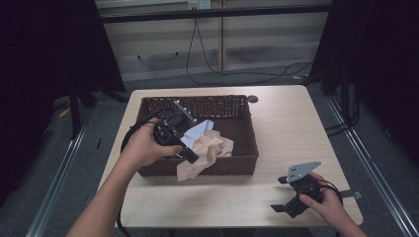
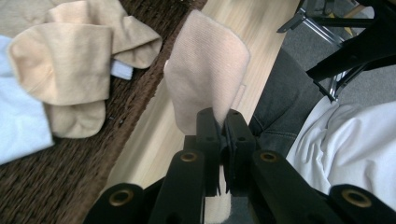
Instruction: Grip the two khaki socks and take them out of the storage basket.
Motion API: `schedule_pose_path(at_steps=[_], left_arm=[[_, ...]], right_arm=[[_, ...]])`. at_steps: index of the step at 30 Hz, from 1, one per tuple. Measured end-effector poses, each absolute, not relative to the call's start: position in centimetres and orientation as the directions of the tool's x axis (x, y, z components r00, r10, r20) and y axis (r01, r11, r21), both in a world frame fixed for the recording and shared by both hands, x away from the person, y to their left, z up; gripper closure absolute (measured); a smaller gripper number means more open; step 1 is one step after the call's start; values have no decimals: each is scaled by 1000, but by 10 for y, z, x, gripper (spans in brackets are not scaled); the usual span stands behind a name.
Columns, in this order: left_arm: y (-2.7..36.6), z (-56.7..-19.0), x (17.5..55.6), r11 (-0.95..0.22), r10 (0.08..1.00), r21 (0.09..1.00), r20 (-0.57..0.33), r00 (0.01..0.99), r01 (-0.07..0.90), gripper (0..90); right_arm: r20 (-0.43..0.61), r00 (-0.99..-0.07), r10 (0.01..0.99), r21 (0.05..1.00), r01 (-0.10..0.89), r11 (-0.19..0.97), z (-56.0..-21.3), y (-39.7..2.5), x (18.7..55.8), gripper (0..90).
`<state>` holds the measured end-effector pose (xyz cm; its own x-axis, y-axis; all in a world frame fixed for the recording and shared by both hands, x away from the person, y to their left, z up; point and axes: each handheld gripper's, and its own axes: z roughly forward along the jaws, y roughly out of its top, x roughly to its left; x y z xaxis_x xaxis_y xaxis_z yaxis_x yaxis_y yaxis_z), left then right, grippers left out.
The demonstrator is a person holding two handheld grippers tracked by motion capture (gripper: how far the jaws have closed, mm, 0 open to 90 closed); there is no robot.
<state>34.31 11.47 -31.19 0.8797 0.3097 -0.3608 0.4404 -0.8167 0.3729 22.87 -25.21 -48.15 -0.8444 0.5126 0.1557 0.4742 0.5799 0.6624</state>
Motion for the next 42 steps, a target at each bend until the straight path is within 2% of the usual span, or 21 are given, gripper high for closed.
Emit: schedule_pose_path(at_steps=[12, 15, 17, 20, 21, 22, 23, 25, 33, 42], left_arm=[[99, -339, 335, -830, 285, 372, -358, 889, 416, 838], [97, -342, 335, -832, 271, 375, -367, 890, 408, 749], [96, -343, 335, -825, 272, 391, -358, 893, 408, 632], [95, -341, 336, -829, 281, 388, -333, 900, 403, 578], [94, -340, 338, -826, 282, 401, -317, 906, 397, 523], [94, -336, 341, -820, 290, 417, -287, 913, 392, 423], [94, -334, 343, -809, 308, 426, -281, 909, 406, 409], [93, -330, 348, -809, 296, 439, -271, 916, 391, 396], [88, -329, 371, -787, 350, 449, -240, 905, 423, 344], [81, -347, 396, -765, 415, 432, -238, 878, 478, 327]], right_arm=[[160, -845, 510, 656, 477, 585, -482, -251, 228, 9], [155, -847, 508, 657, 472, 587, -481, -251, 228, 9], [158, -846, 510, 659, 474, 584, -481, -252, 228, 9], [156, -845, 512, 659, 475, 583, -481, -252, 228, 9], [158, -846, 509, 658, 474, 585, -481, -252, 228, 9], [159, -846, 508, 658, 475, 585, -481, -251, 228, 9], [162, -847, 507, 658, 476, 584, -481, -251, 228, 9], [160, -848, 506, 656, 474, 587, -481, -251, 228, 9], [161, -848, 505, 657, 474, 586, -482, -251, 228, 9], [157, -849, 504, 660, 470, 586, -482, -252, 229, 9]])
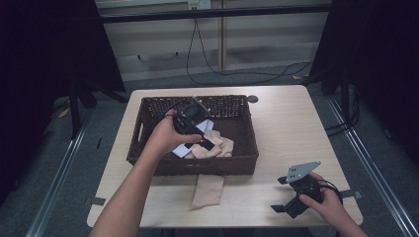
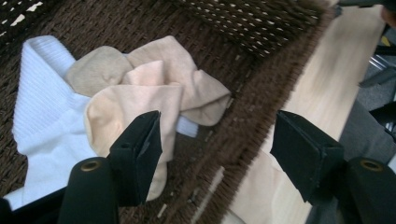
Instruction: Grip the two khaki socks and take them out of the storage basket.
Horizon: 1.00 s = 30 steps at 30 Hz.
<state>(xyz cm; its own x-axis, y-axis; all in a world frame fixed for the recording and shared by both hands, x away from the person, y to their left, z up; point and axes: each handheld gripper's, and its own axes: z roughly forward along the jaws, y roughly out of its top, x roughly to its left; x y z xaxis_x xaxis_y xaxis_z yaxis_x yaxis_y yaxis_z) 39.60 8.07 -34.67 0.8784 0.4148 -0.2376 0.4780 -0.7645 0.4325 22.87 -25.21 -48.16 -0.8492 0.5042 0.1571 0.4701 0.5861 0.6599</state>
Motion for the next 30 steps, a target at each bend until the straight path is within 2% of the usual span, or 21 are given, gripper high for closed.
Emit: schedule_pose_path(at_steps=[8, 14, 20, 30], left_arm=[[73, -365, 416, -767, 456, 389, -228, 860, 510, 328], [67, -384, 426, -759, 470, 391, -222, 854, 520, 329], [65, -403, 434, -778, 480, 357, -193, 855, 517, 361], [67, -428, 443, -778, 483, 359, -185, 856, 516, 413]], right_arm=[[158, -849, 505, 659, 471, 586, -482, -252, 228, 9], [156, -851, 502, 661, 467, 587, -481, -251, 228, 9], [159, -850, 502, 662, 469, 585, -481, -252, 228, 9], [159, -850, 502, 667, 468, 580, -480, -253, 228, 9]])
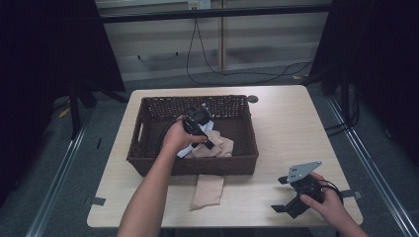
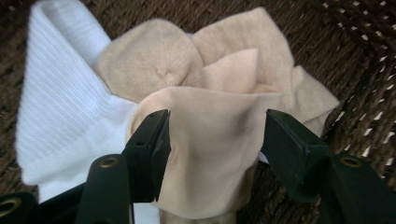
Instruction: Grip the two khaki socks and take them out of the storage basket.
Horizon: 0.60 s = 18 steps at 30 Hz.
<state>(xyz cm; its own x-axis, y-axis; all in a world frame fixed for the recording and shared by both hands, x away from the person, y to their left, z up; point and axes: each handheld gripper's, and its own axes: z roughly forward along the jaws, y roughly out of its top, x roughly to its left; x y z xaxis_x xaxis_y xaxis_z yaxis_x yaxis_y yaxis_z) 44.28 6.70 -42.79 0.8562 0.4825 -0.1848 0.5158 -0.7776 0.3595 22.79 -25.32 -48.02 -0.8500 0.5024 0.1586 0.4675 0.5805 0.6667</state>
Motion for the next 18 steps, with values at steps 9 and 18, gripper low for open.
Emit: schedule_pose_path(at_steps=[9, 18], left_arm=[[63, -441, 444, -805, 470, 322, -168, 867, 499, 485], [62, -431, 442, -821, 479, 246, -194, 856, 516, 802]], right_arm=[[164, -850, 501, 668, 469, 578, -480, -253, 228, 9], [157, -849, 505, 668, 468, 579, -480, -254, 228, 9]])
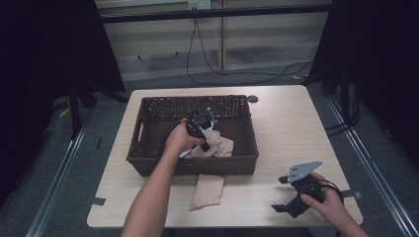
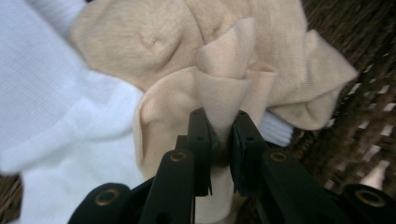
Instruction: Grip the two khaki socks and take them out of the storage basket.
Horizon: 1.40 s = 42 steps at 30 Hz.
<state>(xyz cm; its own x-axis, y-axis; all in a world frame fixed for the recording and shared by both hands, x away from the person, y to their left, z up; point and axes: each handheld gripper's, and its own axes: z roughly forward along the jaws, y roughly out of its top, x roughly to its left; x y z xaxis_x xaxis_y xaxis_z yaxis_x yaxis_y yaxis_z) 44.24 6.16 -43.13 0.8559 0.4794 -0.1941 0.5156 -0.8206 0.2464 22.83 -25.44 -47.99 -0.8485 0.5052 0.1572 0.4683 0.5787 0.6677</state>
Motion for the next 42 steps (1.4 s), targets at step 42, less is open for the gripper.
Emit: schedule_pose_path(at_steps=[42], left_arm=[[110, -311, 384, -809, 398, 334, -296, 868, 484, 802]], right_arm=[[160, -852, 498, 662, 467, 587, -482, -250, 228, 9]])
